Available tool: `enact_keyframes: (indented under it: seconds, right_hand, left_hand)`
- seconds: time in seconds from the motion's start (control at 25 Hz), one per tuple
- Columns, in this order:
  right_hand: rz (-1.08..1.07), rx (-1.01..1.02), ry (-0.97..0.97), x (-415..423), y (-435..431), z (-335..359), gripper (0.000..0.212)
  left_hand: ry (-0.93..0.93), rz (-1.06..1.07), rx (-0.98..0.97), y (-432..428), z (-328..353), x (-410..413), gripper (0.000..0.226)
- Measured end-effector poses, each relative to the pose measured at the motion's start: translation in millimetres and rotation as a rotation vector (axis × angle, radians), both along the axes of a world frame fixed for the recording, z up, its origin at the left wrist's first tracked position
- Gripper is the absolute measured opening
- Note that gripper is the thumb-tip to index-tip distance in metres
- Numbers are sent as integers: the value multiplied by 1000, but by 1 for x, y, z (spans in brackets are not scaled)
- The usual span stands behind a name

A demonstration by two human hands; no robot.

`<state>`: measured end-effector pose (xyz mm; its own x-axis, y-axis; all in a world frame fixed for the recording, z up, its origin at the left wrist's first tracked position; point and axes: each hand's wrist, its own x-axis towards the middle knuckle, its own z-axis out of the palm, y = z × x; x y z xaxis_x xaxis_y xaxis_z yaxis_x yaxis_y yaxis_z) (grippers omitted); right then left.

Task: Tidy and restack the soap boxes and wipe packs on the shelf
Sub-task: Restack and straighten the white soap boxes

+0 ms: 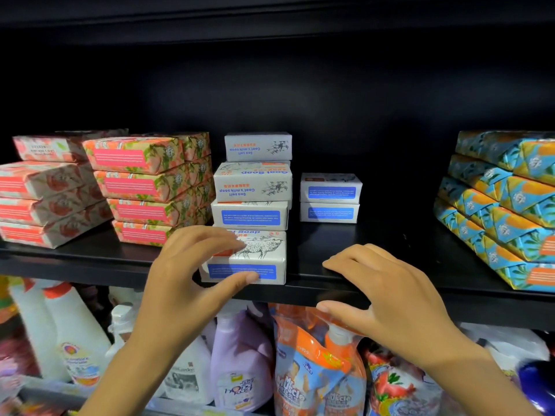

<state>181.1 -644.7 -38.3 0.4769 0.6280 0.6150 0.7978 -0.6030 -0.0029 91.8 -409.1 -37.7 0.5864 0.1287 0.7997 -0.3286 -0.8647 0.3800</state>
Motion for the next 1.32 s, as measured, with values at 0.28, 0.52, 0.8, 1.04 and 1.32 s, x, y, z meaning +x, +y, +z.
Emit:
enact_keyframes:
  seconds: [0.28, 0.52, 0.8, 1.04, 1.32]
  right_hand:
    - [-12, -27, 19, -1, 0, 1, 45]
    - [44, -16, 261, 2, -3, 11, 55]
    - [-101, 181, 118, 63, 10, 57, 57]
    - [-305, -100, 32, 97, 34, 59, 52]
    - [-297, -85, -87, 83, 31, 59, 40]
  left_hand:
    - [20, 21, -63, 3, -3, 5, 39]
    - [20, 79, -23, 2, -2, 7, 40]
    - [-217, -61, 177, -49, 5, 20, 27]
    - [36, -169, 329, -86, -7, 46, 33]
    - [102, -162, 286, -86, -11, 48, 37]
